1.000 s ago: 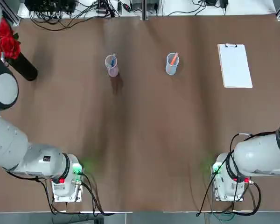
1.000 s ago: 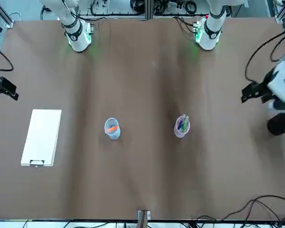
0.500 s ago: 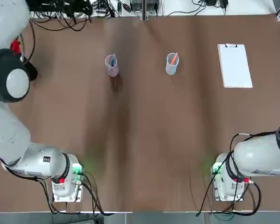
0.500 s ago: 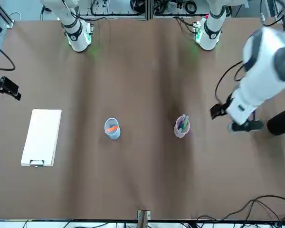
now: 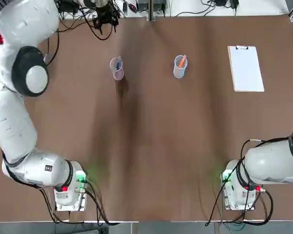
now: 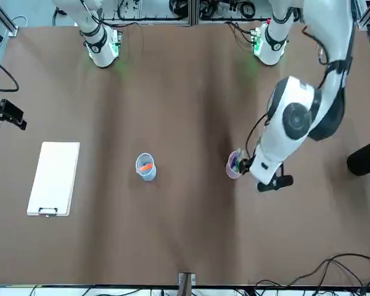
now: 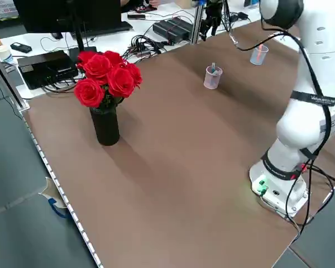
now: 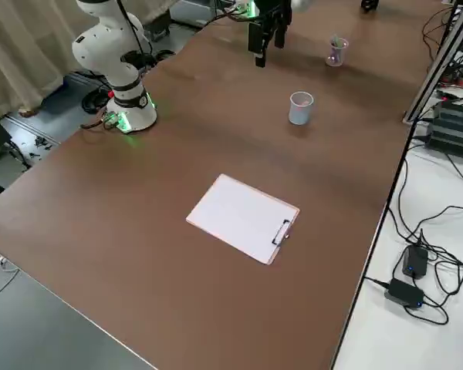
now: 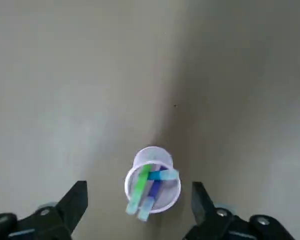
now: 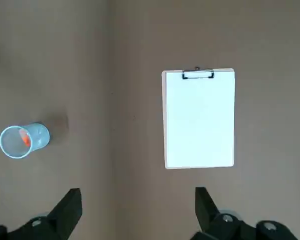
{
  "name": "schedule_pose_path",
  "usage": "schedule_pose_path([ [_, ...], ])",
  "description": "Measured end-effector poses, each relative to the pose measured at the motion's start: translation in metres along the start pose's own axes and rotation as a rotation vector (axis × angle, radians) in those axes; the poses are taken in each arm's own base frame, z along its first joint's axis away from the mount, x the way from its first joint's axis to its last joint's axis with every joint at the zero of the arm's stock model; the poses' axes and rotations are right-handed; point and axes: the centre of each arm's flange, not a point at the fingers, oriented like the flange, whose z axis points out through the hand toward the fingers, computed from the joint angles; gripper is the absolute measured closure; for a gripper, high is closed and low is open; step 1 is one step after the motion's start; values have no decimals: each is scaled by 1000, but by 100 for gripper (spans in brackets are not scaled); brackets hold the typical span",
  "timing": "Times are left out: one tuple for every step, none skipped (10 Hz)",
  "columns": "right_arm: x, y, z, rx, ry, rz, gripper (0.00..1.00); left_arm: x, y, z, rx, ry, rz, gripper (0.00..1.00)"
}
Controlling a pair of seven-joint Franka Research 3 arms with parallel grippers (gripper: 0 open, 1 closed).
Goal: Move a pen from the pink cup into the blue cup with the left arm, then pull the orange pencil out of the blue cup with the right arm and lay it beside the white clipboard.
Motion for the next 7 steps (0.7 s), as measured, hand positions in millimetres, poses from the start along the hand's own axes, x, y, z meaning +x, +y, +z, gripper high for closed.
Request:
schedule_pose_path([
  [0,1,0,0,0,2,0,-6,15,15,26,-3,11,11],
  [0,1,0,0,0,2,0,-14,30,31,48,-11,30,13],
  [0,1,0,0,0,2,0,-19,39,45,60,-21,47,17],
  [0,1,0,0,0,3,0,-21,42,56,66,-36,55,19],
  [0,1,0,0,0,2,0,-22,45,68,73,-51,62,29],
  [0,1,0,0,0,2,0,-25,49,79,83,-62,73,30],
  [0,1,0,0,0,2,0,-28,53,91,93,-73,85,32],
])
